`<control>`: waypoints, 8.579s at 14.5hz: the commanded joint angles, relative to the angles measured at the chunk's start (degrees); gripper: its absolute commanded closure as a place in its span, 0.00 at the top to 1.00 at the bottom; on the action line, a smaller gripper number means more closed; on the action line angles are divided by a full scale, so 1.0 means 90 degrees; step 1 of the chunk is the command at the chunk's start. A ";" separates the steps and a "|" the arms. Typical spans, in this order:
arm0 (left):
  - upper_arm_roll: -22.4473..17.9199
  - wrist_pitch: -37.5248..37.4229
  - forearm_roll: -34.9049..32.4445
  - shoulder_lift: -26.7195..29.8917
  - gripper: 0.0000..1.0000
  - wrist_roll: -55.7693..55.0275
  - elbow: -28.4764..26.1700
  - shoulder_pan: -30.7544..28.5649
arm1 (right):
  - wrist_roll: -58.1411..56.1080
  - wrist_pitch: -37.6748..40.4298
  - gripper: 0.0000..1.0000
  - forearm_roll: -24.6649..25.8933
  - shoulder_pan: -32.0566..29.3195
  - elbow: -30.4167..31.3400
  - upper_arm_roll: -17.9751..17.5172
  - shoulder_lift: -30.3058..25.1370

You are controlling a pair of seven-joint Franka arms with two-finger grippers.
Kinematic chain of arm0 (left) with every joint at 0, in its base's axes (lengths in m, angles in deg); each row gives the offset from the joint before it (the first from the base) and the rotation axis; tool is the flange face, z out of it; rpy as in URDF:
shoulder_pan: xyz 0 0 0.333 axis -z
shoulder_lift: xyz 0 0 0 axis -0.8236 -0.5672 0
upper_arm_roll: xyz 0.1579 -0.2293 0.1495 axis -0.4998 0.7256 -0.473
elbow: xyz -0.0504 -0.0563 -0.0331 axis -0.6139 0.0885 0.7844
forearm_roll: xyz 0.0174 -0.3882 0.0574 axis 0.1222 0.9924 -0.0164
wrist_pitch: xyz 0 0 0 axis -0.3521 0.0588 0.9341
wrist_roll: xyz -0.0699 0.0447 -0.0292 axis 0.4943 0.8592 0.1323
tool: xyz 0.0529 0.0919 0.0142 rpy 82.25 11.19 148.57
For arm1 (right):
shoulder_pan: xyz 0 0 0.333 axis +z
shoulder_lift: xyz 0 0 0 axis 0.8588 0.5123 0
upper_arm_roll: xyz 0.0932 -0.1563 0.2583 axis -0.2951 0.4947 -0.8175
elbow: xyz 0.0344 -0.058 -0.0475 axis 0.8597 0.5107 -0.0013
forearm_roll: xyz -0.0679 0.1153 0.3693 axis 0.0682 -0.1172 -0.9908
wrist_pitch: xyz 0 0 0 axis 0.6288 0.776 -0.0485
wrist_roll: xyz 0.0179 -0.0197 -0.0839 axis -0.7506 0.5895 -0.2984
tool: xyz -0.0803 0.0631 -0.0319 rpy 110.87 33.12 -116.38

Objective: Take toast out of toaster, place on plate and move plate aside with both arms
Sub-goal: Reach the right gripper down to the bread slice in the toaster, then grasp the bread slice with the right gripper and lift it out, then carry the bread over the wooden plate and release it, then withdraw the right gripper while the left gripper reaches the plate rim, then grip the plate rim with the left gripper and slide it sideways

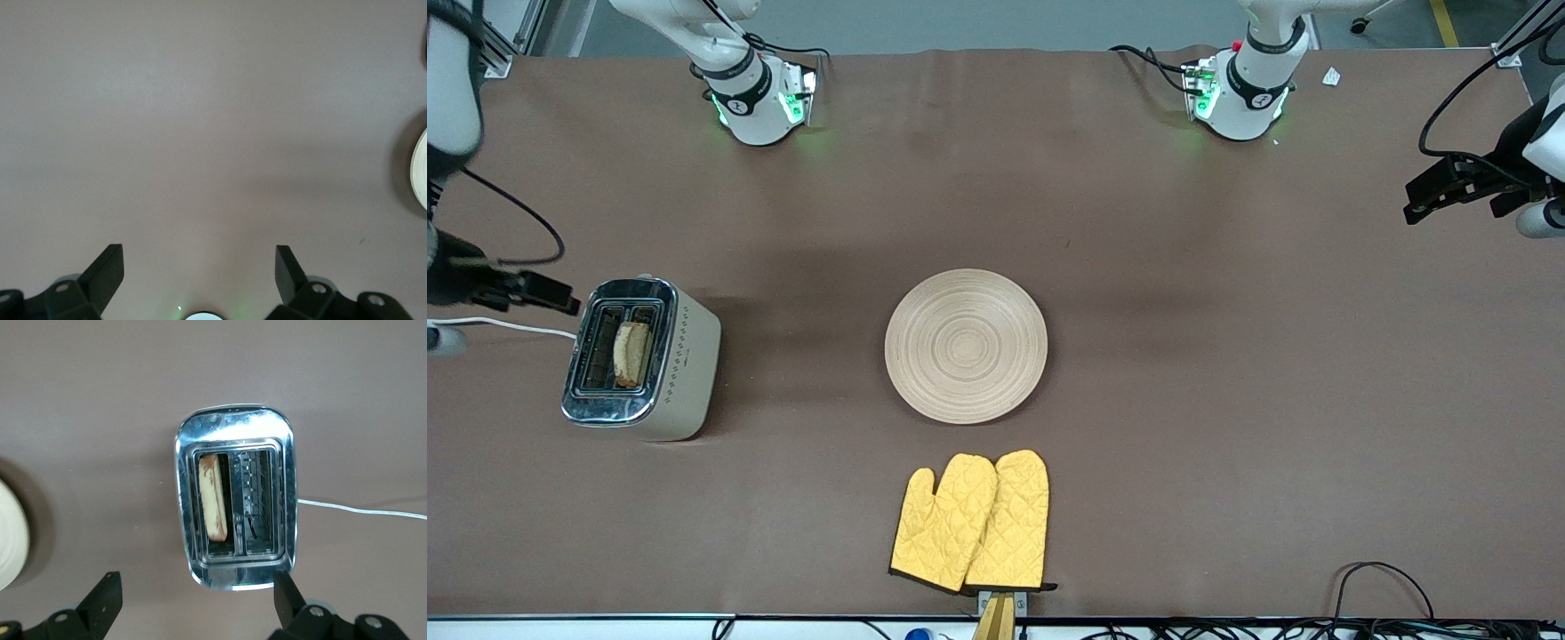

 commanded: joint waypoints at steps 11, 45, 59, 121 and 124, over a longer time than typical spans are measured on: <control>0.0032 -0.0094 0.0040 -0.0074 1.00 0.0493 0.0142 0.0110 | -0.0091 -0.0720 0.58 -0.0198 -0.0140 0.0453 -0.0131 0.1127; 0.0237 0.0140 0.0866 -0.1000 1.00 0.0454 0.0152 0.0033 | 0.1442 -0.2826 0.02 -0.5019 0.3549 0.0226 -0.0180 0.2406; 0.0558 0.2531 0.4080 -0.3812 1.00 0.1458 0.0103 0.0111 | 0.0936 -0.1016 1.00 -0.1822 0.2606 0.0111 0.0991 0.1588; 0.0784 0.2006 0.3458 -0.5426 1.00 0.5727 0.0298 -0.3102 | -0.0101 0.0559 1.00 0.0075 0.0104 0.0170 -0.0043 -0.1724; 0.0784 0.2045 0.3069 -0.5396 1.00 0.5388 0.0726 -0.2985 | -0.0120 0.0559 1.00 0.0065 0.0114 0.0180 -0.0043 -0.1724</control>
